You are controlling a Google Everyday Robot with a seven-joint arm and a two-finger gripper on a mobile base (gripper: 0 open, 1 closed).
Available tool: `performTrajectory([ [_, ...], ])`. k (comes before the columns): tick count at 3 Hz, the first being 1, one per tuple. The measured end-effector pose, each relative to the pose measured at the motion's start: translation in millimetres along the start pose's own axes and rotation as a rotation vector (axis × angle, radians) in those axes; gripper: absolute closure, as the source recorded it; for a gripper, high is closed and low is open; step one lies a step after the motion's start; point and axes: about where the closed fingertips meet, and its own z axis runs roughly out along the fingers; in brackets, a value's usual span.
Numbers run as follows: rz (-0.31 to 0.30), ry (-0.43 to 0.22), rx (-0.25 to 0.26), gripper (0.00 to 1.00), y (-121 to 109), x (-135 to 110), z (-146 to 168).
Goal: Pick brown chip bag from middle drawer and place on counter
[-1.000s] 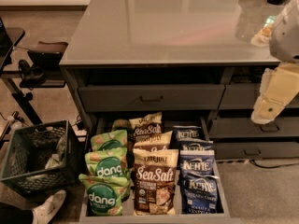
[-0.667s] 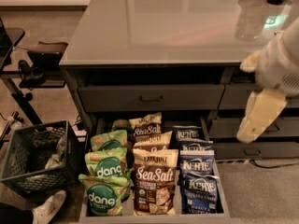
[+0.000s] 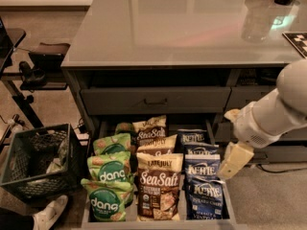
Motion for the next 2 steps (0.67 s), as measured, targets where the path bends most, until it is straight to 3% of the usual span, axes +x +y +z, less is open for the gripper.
performTrajectory([
  [1, -0.016, -0.057, -0.011, 0.0, -0.9, 0.5, 41.7],
  [2, -0.016, -0.057, -0.011, 0.0, -0.9, 0.5, 41.8],
])
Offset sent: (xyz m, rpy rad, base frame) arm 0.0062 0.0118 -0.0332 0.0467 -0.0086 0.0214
